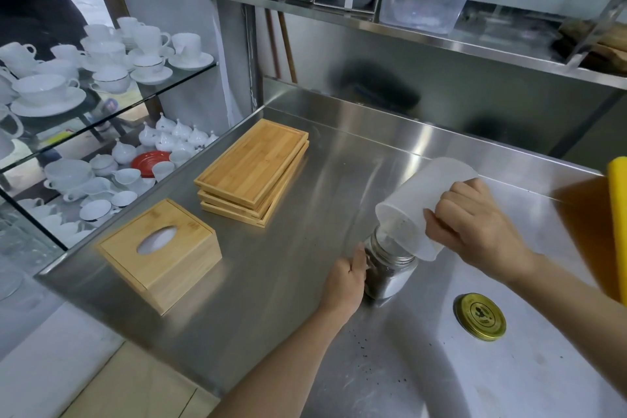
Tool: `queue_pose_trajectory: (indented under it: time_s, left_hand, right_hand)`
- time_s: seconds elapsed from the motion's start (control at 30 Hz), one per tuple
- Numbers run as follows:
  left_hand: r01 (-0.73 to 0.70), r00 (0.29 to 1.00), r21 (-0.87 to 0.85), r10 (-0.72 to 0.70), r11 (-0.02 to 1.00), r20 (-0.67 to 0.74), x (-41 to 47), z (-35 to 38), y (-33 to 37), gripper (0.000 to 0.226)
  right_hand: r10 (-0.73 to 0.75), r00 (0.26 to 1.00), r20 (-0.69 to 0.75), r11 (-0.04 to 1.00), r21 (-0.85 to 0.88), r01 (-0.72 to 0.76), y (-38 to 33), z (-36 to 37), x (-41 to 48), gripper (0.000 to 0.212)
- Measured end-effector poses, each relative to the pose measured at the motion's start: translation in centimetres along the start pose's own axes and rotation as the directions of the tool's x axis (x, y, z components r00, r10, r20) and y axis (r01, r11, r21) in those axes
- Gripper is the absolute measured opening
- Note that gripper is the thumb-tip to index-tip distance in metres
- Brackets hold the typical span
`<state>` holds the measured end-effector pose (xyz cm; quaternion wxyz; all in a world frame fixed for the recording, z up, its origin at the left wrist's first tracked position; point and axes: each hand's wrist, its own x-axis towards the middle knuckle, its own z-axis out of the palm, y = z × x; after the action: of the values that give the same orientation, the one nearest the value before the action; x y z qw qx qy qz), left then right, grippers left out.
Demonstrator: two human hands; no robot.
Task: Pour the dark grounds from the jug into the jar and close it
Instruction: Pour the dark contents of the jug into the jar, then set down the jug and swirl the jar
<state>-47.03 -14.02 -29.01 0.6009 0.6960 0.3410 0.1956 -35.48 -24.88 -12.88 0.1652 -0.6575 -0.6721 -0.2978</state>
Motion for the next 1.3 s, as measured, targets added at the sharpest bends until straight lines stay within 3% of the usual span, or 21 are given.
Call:
queue_pose_trajectory:
  time_s: [0.07,0.13,0.23,0.3,0.57,0.8,0.97,1.1,1.23,1.3]
  left_hand:
    - [0.005,1.000,-0.019,-0.005,1.000,-0.001,-0.1,-0.1,0.2,0.054]
    - [0.023,1.000,-0.013,-0.023,1.000,-0.007,-0.1,-0.1,0.3,0.055]
    - [0.050,0.999,-0.021,-0.051,0.999,-0.010,0.0,0.0,0.3,0.056]
    - [0.051,0.999,-0.045,-0.051,0.998,-0.001,0.0,0.1,0.1,0.059]
    - [0.042,0.996,-0.076,-0.048,0.996,-0.076,0.6,0.3,-0.5,0.061]
    - [0.043,0.991,-0.049,-0.049,0.998,-0.124,0.4,0.3,-0.4,0.054]
    - [0.050,0.997,-0.089,-0.055,0.995,-0.059,0.3,0.3,-0.1,0.063]
    - [0.042,0.998,-0.096,-0.047,0.994,-0.047,0.3,0.4,-0.3,0.062]
    - [0.036,0.998,-0.115,-0.041,0.993,-0.040,0.2,0.4,-0.2,0.062]
    - [0.031,0.999,-0.107,-0.036,0.994,-0.041,0.2,0.3,-0.2,0.064]
  right_hand:
    - [0.147,0.989,-0.017,0.986,0.081,-0.145,0.0,0.0,-0.5,0.041]
    - [0.364,0.931,-0.021,0.920,0.165,-0.356,-0.1,0.1,-1.2,0.040]
    - [0.674,0.738,0.036,0.693,0.313,-0.649,0.2,0.7,-2.6,0.034]
    - [0.787,0.615,0.047,0.551,0.396,-0.735,0.5,1.1,-3.4,0.033]
    - [0.975,0.198,0.099,0.103,0.589,-0.802,3.5,3.7,-6.0,0.033]
    - [0.964,-0.105,0.246,-0.257,0.740,-0.622,4.2,6.4,-7.2,0.031]
    - [0.930,-0.156,0.333,-0.357,0.720,-0.595,3.6,7.1,-8.8,0.033]
    - [0.918,-0.178,0.356,-0.374,0.621,-0.689,3.3,7.1,-10.3,0.028]
    - [0.928,-0.145,0.343,-0.294,0.437,-0.850,3.6,6.6,-10.9,0.026]
    - [0.958,-0.067,0.278,-0.161,0.330,-0.930,4.2,5.9,-10.4,0.018]
